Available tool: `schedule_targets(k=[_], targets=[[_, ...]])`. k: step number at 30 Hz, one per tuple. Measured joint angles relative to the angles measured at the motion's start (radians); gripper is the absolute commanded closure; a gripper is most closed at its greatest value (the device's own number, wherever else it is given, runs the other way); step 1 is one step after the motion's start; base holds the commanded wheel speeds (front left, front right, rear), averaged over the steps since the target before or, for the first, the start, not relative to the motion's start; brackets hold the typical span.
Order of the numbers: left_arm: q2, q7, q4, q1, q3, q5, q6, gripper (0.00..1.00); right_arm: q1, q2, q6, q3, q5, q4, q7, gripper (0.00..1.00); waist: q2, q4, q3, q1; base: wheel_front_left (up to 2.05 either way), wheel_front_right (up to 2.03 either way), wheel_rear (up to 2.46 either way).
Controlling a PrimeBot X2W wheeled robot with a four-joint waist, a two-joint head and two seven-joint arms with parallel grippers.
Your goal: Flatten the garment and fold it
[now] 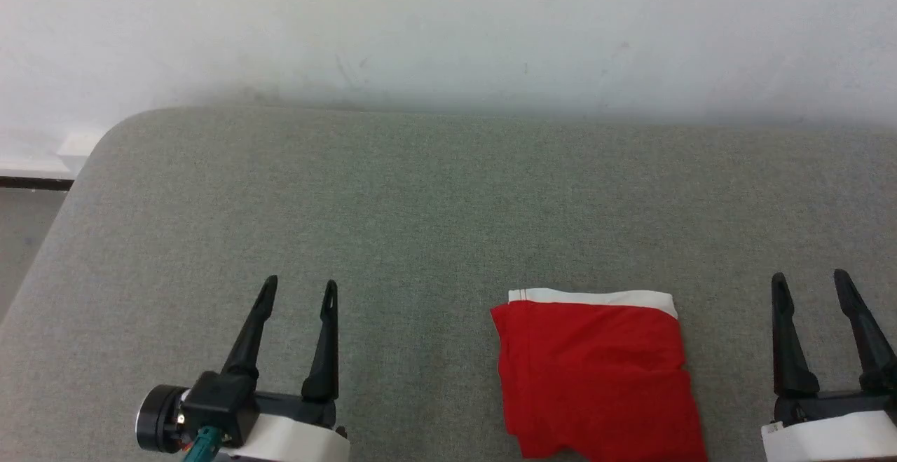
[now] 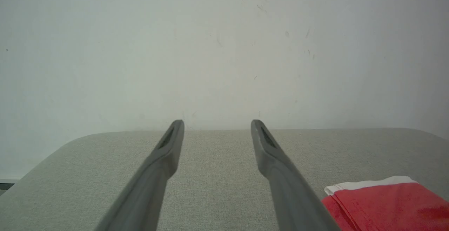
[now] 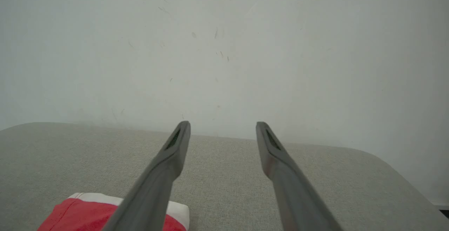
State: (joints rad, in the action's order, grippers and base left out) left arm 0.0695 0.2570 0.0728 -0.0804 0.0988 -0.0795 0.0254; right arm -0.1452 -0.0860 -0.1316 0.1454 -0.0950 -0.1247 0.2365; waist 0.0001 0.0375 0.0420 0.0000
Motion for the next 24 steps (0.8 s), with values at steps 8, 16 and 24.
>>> schedule_targets(k=[8, 16, 24], targets=[[-0.003, 0.0, -0.012, 0.0, 0.003, 0.0, 0.008, 0.0, -0.003, 0.01, 0.0, -0.012, 0.002, 0.014, 0.011, 0.0, 0.0, 0.004, -0.002, 0.0, 0.0, 0.0, 0.0], [-0.007, 0.0, -0.012, 0.005, 0.007, 0.0, 0.009, 0.0, -0.003, -0.039, 0.0, -0.046, -0.044, 0.014, -0.089, 0.0, 0.0, 0.018, 0.015, 0.0, 0.0, 0.0, 0.0], [-0.011, 0.0, -0.016, 0.027, 0.018, 0.0, 0.01, 0.0, 0.008, -0.179, 0.0, -0.145, -0.308, 0.037, -0.488, 0.0, 0.0, 0.046, 0.052, 0.0001, 0.0, 0.0, 0.0]])
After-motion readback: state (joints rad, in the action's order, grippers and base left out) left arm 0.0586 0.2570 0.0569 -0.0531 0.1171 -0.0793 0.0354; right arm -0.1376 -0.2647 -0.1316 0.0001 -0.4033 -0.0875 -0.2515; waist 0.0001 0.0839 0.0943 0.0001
